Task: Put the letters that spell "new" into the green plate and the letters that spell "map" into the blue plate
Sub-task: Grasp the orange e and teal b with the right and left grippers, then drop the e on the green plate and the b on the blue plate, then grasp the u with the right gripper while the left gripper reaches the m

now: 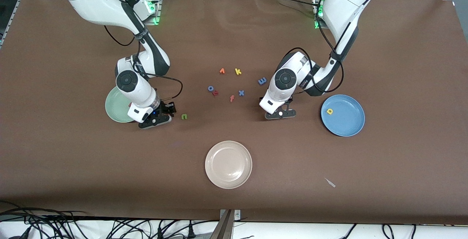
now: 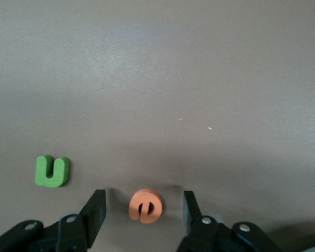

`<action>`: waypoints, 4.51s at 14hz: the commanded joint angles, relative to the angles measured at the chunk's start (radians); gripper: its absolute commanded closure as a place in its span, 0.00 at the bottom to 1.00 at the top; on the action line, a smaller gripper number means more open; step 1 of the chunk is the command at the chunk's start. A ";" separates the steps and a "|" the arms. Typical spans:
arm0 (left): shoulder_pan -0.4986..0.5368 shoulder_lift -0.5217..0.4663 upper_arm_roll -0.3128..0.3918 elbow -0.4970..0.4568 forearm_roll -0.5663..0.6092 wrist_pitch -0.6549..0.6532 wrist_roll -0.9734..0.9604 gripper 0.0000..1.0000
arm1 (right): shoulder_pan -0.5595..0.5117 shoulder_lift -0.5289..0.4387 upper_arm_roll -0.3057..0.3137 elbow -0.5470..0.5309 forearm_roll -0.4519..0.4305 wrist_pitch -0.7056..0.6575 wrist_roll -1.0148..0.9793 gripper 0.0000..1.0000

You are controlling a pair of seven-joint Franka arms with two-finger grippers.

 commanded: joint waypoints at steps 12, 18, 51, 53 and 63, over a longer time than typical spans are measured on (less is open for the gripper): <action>-0.004 0.018 0.005 0.015 0.033 -0.014 -0.001 0.53 | 0.001 0.007 -0.009 0.009 0.014 0.016 -0.038 0.81; 0.002 0.018 0.004 0.014 0.031 -0.014 0.032 0.60 | -0.005 -0.183 -0.115 0.017 0.014 -0.356 -0.234 0.81; 0.456 -0.063 0.004 0.116 0.051 -0.492 1.162 0.00 | 0.174 0.051 -0.047 0.112 0.012 -0.059 0.310 0.34; 0.447 -0.069 0.001 0.116 0.042 -0.494 1.138 0.00 | 0.177 0.057 -0.047 0.109 0.012 -0.045 0.310 0.34; 0.450 -0.236 -0.286 -0.225 -0.082 -0.200 0.399 0.00 | 0.181 0.068 -0.050 0.108 -0.003 -0.030 0.321 0.85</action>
